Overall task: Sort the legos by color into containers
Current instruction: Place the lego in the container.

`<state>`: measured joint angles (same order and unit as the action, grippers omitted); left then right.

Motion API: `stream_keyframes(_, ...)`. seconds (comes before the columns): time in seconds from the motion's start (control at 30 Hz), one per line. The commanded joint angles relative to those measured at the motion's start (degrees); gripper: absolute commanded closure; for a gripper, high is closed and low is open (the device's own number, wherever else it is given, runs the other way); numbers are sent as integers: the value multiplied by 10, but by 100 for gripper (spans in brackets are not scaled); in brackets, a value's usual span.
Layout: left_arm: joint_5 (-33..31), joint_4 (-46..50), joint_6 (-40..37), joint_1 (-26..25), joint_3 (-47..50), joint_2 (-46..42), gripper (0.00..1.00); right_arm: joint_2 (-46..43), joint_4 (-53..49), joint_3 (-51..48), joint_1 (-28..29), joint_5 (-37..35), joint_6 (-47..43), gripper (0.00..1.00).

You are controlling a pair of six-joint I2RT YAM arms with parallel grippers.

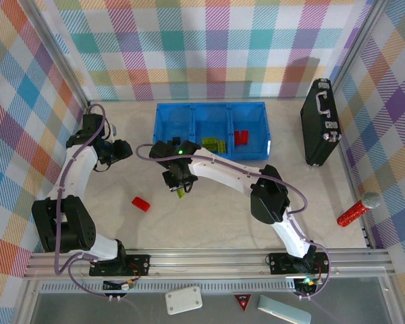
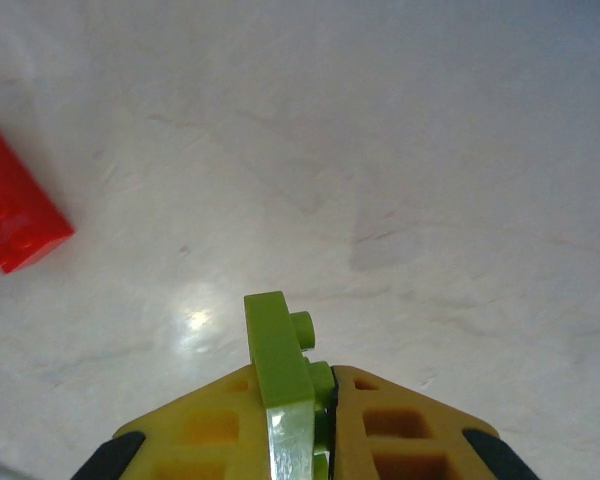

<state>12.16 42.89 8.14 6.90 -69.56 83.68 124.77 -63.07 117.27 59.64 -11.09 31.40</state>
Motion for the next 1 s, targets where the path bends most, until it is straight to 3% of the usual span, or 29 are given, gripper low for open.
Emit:
stream_keyframes(0.0, 11, -7, 8, 5, -17, -8, 57, -31, -9, -6, -19, -59, -66, 83)
stream_keyframes(0.27, 10, -9, 8, 5, -14, -15, 57, -39, 53, -28, -41, -190, -339, 83)
stream_keyframes(0.43, 10, -11, 8, 5, -12, -15, 57, -63, 209, -115, -56, -200, -576, 79)
stream_keyframes(0.53, 10, -10, 8, 5, -12, -14, 57, -62, 262, -133, -72, -196, -667, 80)
stream_keyframes(0.97, 9, -11, 9, 4, -11, -12, 57, -47, 262, -91, -167, -68, -802, 81)
